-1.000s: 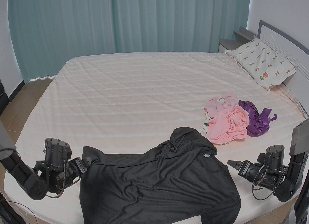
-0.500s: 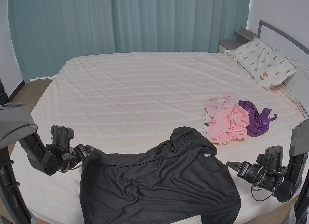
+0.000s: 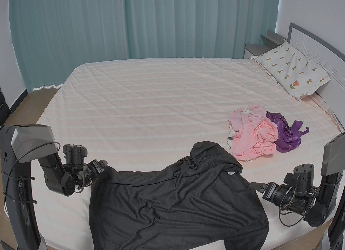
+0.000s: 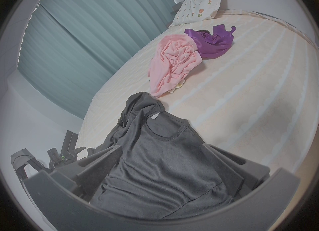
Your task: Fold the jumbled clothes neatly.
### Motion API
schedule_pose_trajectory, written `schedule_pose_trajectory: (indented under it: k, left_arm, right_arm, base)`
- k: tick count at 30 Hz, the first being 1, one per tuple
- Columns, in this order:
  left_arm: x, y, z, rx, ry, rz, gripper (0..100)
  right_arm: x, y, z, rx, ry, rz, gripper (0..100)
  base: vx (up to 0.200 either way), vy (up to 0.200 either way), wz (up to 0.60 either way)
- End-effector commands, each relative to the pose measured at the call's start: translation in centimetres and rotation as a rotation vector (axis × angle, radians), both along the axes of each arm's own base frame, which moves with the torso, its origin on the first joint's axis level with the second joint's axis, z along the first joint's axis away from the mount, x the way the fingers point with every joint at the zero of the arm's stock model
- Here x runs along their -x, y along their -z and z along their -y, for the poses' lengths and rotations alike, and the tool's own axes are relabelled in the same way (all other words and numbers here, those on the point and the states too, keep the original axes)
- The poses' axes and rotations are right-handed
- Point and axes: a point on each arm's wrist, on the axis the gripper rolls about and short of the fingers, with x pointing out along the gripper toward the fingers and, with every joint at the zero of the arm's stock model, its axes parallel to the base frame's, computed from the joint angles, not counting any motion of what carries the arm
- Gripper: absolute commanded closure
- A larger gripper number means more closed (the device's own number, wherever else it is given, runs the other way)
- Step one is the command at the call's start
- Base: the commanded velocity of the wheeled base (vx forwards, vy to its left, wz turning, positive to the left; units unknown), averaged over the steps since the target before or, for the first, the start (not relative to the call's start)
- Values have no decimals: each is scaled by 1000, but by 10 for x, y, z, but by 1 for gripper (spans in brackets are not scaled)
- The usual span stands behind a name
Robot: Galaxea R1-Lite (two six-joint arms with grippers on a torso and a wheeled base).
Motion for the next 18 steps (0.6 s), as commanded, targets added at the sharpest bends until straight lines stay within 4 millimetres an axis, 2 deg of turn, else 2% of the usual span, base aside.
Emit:
schedule_pose_trajectory:
  k: [1, 5, 6, 9, 10, 13, 14, 15, 18]
  left_arm:
    - [-5, 18, 2, -2, 1, -29, 0]
    - [-12, 26, 2, -5, -6, -32, 0]
    - [-14, 28, 1, -10, -11, -30, 100]
    - [-16, 28, 1, -13, -15, -24, 100]
    - [-24, 23, -4, 6, -96, 15, 100]
    - [-32, 13, -5, 53, -193, 82, 100]
    - [-34, 4, -6, 80, -239, 133, 100]
    - [-34, 2, -5, 83, -243, 147, 100]
    - [-34, -8, -7, 73, -279, 215, 100]
  right_arm:
    - [5, 2, -1, 6, -13, -20, 0]
    - [5, 4, -2, 10, -17, -26, 0]
    - [5, 4, -4, 7, -23, -24, 0]
    - [5, 4, -5, 6, -30, -20, 0]
    - [3, 3, -8, -4, -50, -4, 0]
    - [-13, -3, -13, -30, -65, 91, 0]
    - [-31, -10, -18, -48, -77, 169, 0]
    - [-36, -11, -20, -48, -81, 184, 0]
    - [-76, -14, -36, -60, -116, 227, 0]
  base:
    - [0, 0, 0]
    - [0, 0, 0]
    - [0, 0, 0]
    - [0, 0, 0]
    - [0, 0, 0]
    - [0, 0, 0]
    - [0, 0, 0]
    - [0, 0, 0]
    - [0, 0, 0]
